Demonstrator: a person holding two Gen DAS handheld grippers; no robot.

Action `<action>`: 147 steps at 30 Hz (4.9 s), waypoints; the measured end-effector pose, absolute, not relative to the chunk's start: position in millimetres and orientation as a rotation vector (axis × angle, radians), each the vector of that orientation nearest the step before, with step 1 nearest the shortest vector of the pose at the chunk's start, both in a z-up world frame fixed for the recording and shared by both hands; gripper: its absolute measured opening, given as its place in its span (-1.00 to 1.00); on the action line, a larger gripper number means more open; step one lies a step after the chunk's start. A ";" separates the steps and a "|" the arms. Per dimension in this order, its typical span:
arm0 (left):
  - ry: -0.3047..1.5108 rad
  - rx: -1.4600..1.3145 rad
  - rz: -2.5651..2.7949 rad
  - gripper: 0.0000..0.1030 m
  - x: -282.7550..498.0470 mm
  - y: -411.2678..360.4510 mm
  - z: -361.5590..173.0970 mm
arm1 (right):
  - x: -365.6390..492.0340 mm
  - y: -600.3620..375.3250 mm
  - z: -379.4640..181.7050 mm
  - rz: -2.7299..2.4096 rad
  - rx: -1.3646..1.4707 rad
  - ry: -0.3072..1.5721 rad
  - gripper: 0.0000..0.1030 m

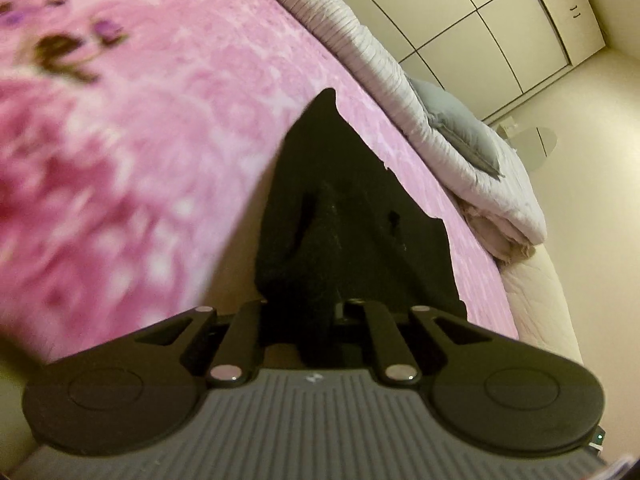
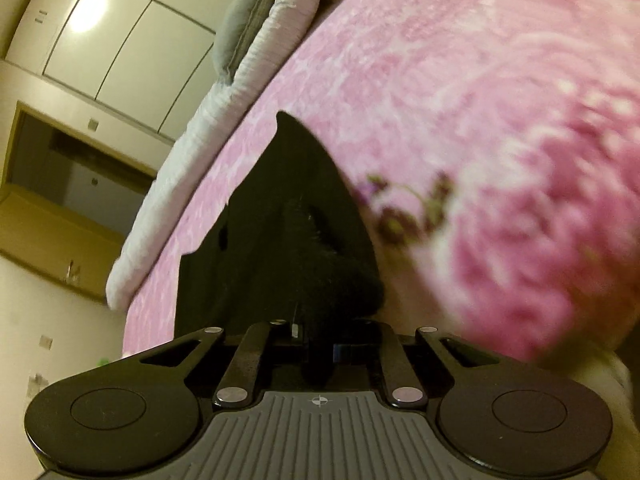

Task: Fold clothes
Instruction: 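Close both grippers on the folded edge of the black garment, then lift the held edge with both grippers and fold it over the garment, then lay the folded edge down and open both grippers, then withdraw both grippers back from the folded black garment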

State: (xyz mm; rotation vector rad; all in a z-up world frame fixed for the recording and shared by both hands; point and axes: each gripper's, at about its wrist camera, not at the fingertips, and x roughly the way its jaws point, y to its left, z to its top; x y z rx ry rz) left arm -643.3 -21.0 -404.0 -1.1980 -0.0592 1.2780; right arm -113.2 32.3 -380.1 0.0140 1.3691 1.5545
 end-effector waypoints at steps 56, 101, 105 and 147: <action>0.186 -1.119 1.313 -0.23 -654.0 272.9 -390.6 | -106.4 284.6 -376.8 1.626 -0.221 1.261 0.21; 0.572 -0.658 1.338 -0.71 -544.6 185.1 -387.7 | -306.8 196.6 -391.5 1.837 -0.855 0.421 -0.26; 0.555 -0.691 1.367 -0.94 -567.6 182.4 -391.5 | -259.2 179.2 -393.5 1.757 -0.758 0.545 -0.24; 0.698 -0.715 1.547 -0.33 -524.5 23.6 -324.6 | -259.9 45.4 -337.5 1.610 -0.712 0.747 -0.08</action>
